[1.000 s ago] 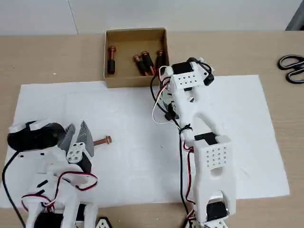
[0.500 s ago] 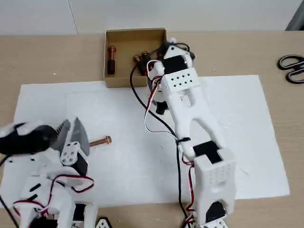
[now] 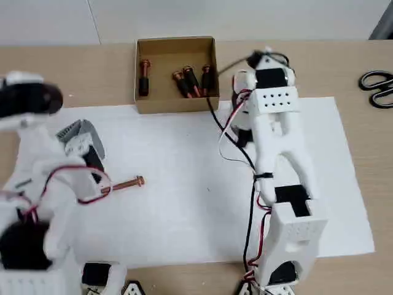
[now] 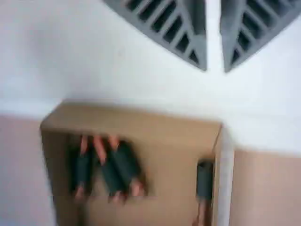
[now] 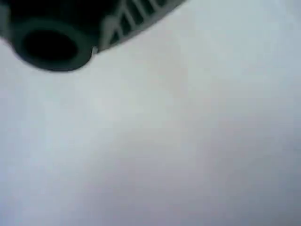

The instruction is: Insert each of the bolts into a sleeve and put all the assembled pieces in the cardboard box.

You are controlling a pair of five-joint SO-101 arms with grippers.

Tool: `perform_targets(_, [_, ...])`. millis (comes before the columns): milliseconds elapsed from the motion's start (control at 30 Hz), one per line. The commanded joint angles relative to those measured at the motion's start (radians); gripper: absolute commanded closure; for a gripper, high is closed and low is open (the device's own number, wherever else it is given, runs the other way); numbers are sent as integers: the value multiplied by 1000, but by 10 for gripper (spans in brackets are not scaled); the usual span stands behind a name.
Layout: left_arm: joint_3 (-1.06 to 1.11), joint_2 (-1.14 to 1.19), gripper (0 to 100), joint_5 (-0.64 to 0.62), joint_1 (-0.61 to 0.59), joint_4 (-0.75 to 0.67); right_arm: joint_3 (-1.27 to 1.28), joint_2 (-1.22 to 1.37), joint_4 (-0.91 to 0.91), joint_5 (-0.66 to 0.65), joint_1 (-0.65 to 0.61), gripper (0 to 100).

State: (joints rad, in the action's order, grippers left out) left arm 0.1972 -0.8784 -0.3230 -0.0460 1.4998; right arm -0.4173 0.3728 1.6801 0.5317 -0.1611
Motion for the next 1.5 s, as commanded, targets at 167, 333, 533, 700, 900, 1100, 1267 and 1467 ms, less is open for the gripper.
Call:
perform_targets(167, [-232, 236, 992, 31, 74, 255, 264, -277, 1, -17, 61, 996])
perform_targets(333, [-205, 241, 992, 305, 209, 253, 410, -390, -8, -129, 64, 996])
perform_targets(533, [-81, 242, 992, 494, 282, 253, 531, -470, -10, -209, 124, 996])
perform_targets(700, [101, 242, 992, 709, 239, 253, 614, -533, -8, -304, 220, 996])
perform_targets(900, [179, 242, 992, 936, 126, 253, 726, -627, -10, -379, 346, 996])
perform_targets(1100, [259, 242, 992, 1129, 58, 253, 816, -699, -15, -470, 420, 996])
perform_targets(1267, [323, 242, 990, 1244, 58, 250, 833, -723, -10, -519, 437, 996])
perform_targets(1467, [404, 242, 989, 1312, 58, 160, 835, -730, -7, -577, 435, 996])
